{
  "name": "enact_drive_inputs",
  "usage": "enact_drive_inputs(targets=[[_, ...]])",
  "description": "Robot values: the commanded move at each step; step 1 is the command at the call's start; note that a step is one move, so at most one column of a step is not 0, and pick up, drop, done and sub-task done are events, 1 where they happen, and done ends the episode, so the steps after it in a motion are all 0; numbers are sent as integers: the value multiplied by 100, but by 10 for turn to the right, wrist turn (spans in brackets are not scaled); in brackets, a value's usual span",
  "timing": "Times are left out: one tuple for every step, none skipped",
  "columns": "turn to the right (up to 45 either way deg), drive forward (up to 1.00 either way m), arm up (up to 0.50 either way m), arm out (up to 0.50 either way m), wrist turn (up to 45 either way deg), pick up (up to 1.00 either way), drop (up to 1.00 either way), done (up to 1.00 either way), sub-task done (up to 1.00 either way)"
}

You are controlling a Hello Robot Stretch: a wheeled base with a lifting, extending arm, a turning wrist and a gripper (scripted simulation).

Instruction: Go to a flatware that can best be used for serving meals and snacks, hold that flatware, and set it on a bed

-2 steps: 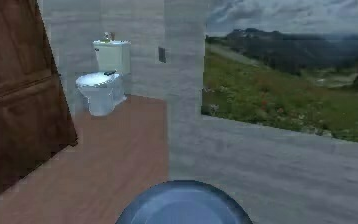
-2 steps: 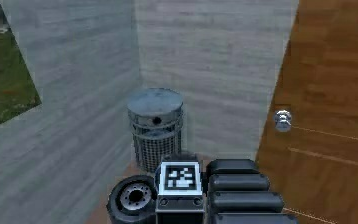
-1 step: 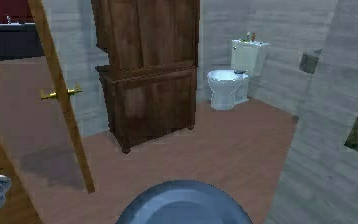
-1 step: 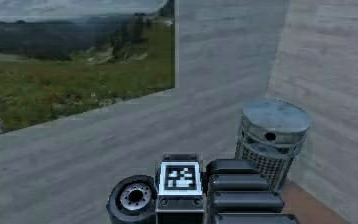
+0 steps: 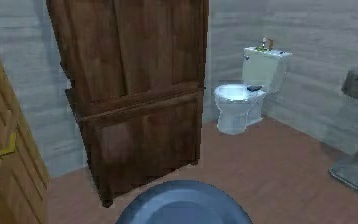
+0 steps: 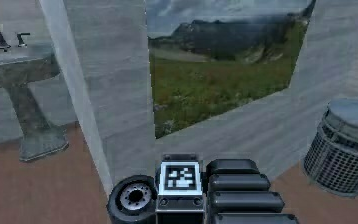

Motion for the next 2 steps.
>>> enact_drive_inputs(targets=[[-450, 0, 0, 0, 0, 0, 0, 0, 0], [-240, 0, 0, 0, 0, 0, 0, 0, 0]])
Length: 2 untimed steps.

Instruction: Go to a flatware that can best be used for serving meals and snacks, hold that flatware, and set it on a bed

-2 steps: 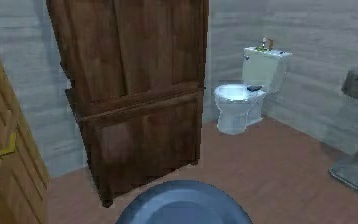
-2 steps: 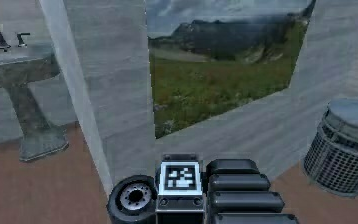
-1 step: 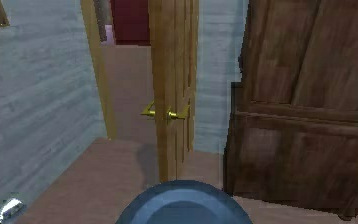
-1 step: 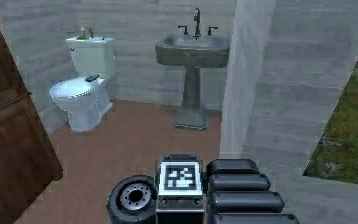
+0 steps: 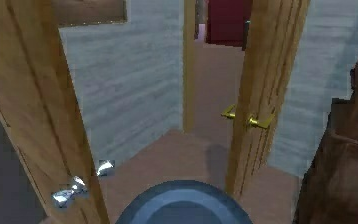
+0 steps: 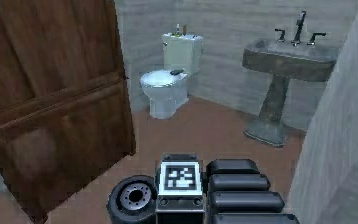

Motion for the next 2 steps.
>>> enact_drive_inputs(targets=[[0, 40, 0, 0, 0, 0, 0, 0, 0], [0, 55, 0, 0, 0, 0, 0, 0, 0]])
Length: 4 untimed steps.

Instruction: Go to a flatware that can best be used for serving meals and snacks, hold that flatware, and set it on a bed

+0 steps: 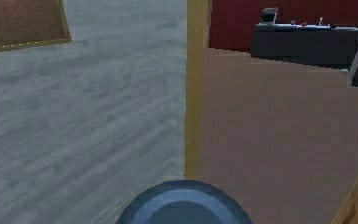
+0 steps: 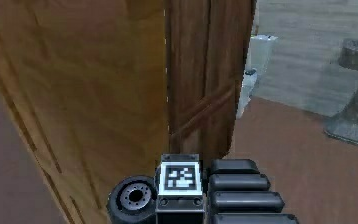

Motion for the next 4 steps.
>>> enact_drive_inputs(targets=[[150, 0, 0, 0, 0, 0, 0, 0, 0], [0, 95, 0, 0, 0, 0, 0, 0, 0], [180, 0, 0, 0, 0, 0, 0, 0, 0], [0, 60, 0, 0, 0, 0, 0, 0, 0]])
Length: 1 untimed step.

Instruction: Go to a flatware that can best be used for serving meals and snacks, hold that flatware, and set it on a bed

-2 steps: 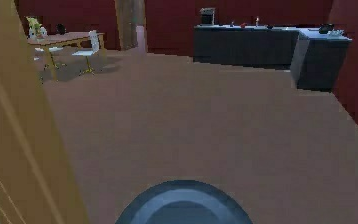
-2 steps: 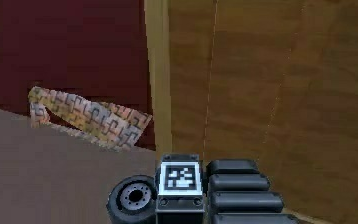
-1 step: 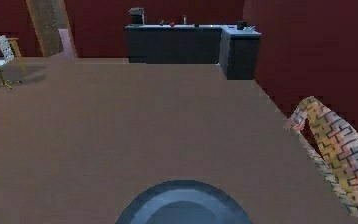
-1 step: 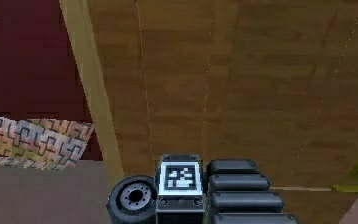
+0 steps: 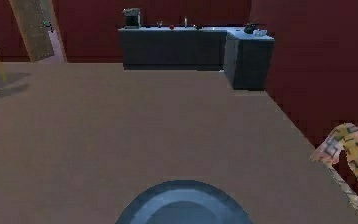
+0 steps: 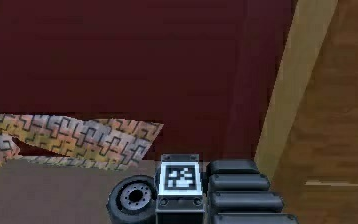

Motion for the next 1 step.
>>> enact_drive_inputs(targets=[[-330, 0, 0, 0, 0, 0, 0, 0, 0]])
